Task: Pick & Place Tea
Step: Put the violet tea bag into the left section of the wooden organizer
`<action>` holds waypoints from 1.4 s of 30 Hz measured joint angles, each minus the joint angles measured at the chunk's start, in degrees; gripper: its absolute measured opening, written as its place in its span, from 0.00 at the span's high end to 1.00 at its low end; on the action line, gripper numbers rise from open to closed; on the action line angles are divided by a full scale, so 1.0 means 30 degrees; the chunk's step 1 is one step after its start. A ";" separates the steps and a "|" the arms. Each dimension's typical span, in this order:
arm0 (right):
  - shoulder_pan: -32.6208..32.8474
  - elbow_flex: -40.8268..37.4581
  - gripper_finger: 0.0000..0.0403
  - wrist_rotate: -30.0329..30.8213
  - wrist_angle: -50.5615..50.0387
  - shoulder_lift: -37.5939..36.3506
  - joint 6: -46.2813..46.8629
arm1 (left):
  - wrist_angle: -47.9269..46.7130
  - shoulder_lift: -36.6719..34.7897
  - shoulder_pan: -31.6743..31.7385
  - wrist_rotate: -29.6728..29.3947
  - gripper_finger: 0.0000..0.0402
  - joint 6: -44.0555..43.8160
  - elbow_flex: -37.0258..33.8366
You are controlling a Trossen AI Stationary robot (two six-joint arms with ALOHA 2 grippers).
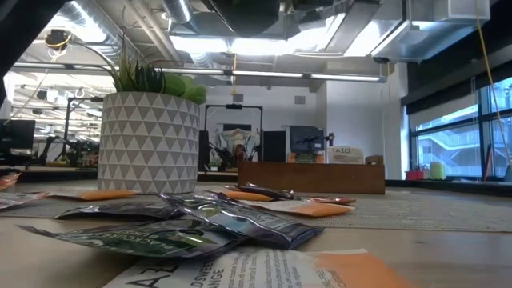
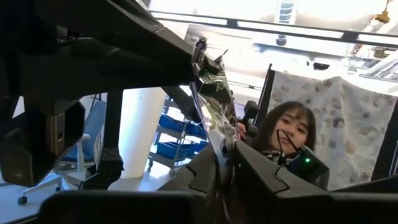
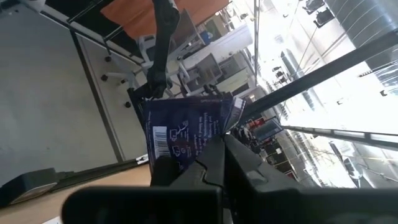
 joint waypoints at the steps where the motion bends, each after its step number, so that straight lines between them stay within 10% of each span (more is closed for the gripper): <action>1: 0.0000 0.0000 0.99 0.0000 -0.0005 0.0000 0.0010 | 0.0000 0.0000 0.0014 0.0007 0.91 0.0006 0.0001; 14: 0.0046 0.0000 0.79 0.1399 0.0210 0.0000 0.4517 | 0.0007 0.0000 0.0376 0.0357 0.97 0.0014 0.0001; 23: 0.1875 0.0000 0.53 1.2500 -0.0019 0.0000 0.7217 | -0.0105 0.0000 0.1071 0.1715 0.98 0.0330 0.0001; 32: 0.4428 0.0000 0.47 2.1305 -0.0111 0.0000 1.3404 | -0.0453 -0.0010 0.2546 0.0694 0.99 0.1223 0.0008; 37: 0.5120 0.0000 0.46 2.1077 -0.1281 -0.0009 1.5885 | -0.1423 -0.0066 0.3527 -0.0595 0.99 0.3791 0.0008; 42: 0.5246 0.0000 0.46 1.5717 -0.4394 -0.0028 2.0110 | -0.2721 -0.0153 0.4655 -0.2834 0.99 0.5897 0.0014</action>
